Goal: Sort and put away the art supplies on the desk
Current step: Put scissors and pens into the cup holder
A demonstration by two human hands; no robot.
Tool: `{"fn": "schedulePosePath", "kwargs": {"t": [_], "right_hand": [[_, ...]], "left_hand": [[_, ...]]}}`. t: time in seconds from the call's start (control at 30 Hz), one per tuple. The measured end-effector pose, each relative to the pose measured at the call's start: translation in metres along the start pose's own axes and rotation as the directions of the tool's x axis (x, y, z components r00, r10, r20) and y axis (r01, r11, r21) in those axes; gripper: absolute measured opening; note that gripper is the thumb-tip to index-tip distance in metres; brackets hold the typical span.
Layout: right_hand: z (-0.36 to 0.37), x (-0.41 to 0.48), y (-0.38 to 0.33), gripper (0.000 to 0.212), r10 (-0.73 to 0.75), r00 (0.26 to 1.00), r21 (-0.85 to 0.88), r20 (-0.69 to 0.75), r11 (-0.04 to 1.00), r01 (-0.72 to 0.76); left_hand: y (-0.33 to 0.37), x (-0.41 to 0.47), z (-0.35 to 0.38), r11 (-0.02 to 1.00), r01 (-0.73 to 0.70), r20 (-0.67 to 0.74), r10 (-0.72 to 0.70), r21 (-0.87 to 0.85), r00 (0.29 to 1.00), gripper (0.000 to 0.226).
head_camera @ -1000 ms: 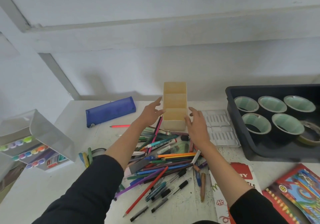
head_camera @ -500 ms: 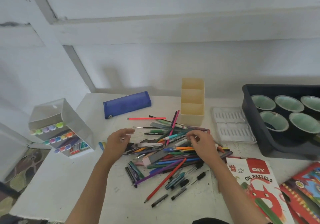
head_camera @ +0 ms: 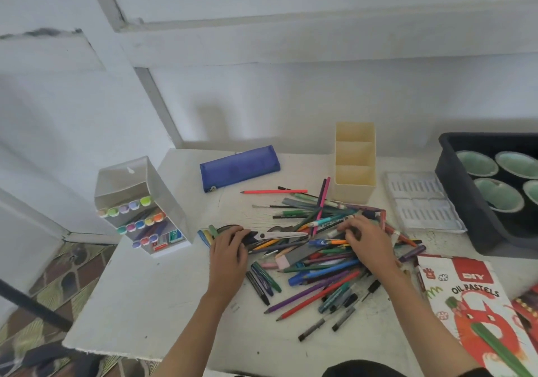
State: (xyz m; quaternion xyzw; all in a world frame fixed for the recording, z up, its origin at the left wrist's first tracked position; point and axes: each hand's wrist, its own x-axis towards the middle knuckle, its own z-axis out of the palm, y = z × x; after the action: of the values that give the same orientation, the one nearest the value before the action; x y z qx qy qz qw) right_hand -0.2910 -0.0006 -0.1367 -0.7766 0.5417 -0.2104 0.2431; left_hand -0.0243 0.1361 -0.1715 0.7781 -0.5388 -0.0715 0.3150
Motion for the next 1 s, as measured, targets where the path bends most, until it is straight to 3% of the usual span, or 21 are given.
{"fn": "schedulePosePath", "kwargs": {"t": [0.2, 0.3, 0.43, 0.53, 0.63, 0.73, 0.87, 1.0], "right_hand": [[0.000, 0.002, -0.010, 0.023, -0.074, 0.997, 0.035, -0.036, 0.997, 0.075], [0.005, 0.011, -0.031, 0.019, -0.187, 0.981, 0.073, -0.059, 0.979, 0.191], [0.021, 0.030, -0.071, 0.018, -0.343, 0.930, 0.016, 0.132, 0.939, 0.344], [0.035, 0.048, -0.098, 0.025, -0.349, 0.860, -0.149, 0.374, 0.892, 0.426], [0.047, 0.063, -0.114, 0.029, -0.319, 0.777, -0.276, 0.544, 0.806, 0.524], [0.053, 0.073, -0.124, 0.025, -0.305, 0.715, -0.338, 0.629, 0.721, 0.605], [0.054, 0.079, -0.125, 0.017, -0.349, 0.684, -0.332, 0.640, 0.678, 0.656], [0.050, 0.077, -0.123, 0.011, -0.411, 0.710, -0.261, 0.572, 0.729, 0.633]], "left_hand": [[-0.005, 0.013, -0.008, 0.997, -0.077, 0.072, 0.079, -0.024, 0.994, 0.044], [-0.007, 0.027, -0.021, 0.992, -0.125, 0.224, 0.116, 0.026, 0.968, 0.053], [-0.010, 0.046, -0.036, 0.946, -0.184, 0.453, 0.045, 0.266, 0.890, 0.064], [-0.009, 0.055, -0.041, 0.935, -0.200, 0.507, 0.025, 0.294, 0.862, 0.061], [-0.008, 0.057, -0.046, 0.921, -0.262, 0.463, 0.105, 0.289, 0.880, 0.054], [-0.011, 0.056, -0.052, 0.905, -0.329, 0.287, 0.251, 0.269, 0.925, 0.051], [-0.012, 0.057, -0.059, 0.887, -0.367, 0.103, 0.352, 0.281, 0.930, 0.051], [-0.009, 0.059, -0.063, 0.869, -0.404, 0.079, 0.399, 0.286, 0.914, 0.049]]}}
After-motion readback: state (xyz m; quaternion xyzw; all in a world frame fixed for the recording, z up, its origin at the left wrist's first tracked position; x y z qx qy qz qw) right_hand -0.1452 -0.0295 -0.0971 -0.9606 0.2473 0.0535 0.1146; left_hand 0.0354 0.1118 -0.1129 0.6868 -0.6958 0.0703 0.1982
